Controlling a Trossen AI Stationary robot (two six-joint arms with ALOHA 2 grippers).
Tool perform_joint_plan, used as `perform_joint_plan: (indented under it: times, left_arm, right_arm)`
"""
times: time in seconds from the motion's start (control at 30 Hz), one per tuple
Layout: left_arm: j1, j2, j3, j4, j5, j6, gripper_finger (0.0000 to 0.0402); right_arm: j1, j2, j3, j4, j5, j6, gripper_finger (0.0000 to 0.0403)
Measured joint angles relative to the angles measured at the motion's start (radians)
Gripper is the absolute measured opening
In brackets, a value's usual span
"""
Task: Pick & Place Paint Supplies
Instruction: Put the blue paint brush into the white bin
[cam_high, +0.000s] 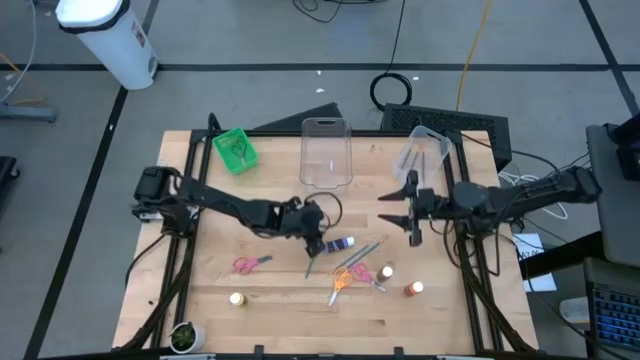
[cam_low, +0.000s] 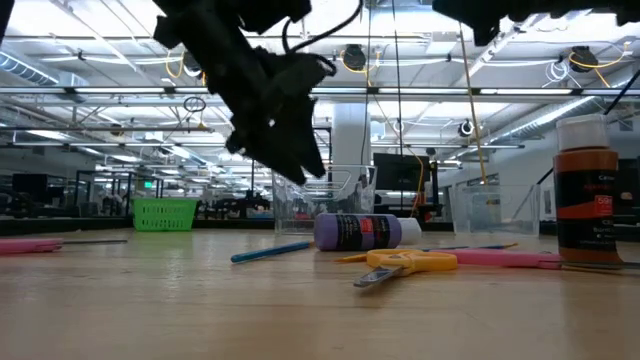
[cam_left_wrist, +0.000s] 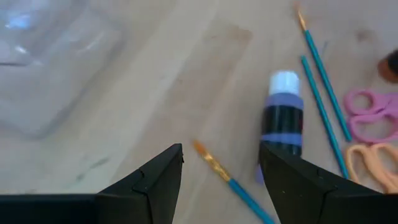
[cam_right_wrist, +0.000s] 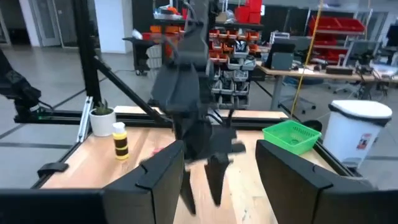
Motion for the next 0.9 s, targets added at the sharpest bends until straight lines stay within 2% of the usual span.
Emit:
perform_joint_plan:
  times: [0.17, 0.33, 0.5, 0.67, 0.77, 0.9]
  left_arm:
    - [-0.008, 0.102, -0.001, 0.063, -0.065, -0.051, 0.0218]
    - [0.024, 0.188, 0.0, 0.078, -0.089, -0.131, 0.0218]
    - [0.035, 0.231, 0.005, 0.064, -0.044, -0.169, 0.0218]
    - [0.028, 0.234, 0.007, -0.032, -0.02, -0.199, 0.0216]
    - [0.029, 0.232, 0.008, -0.054, 0.006, -0.225, 0.0193]
    - [0.037, 0.23, 0.006, -0.057, 0.046, -0.272, 0.0131]
  right_arm:
    - [0.118, 0.004, 0.0, 0.038, 0.089, -0.045, 0.0192]
    - [0.179, 0.015, 0.0, 0.055, 0.154, -0.088, 0.0192]
    - [0.191, 0.019, 0.0, 0.049, 0.16, -0.085, 0.0192]
    - [0.191, 0.019, 0.0, 0.038, 0.16, -0.085, 0.0192]
    - [0.191, 0.019, 0.0, 0.039, 0.16, -0.084, 0.0192]
    - [0.191, 0.019, 0.0, 0.036, 0.16, -0.084, 0.0192]
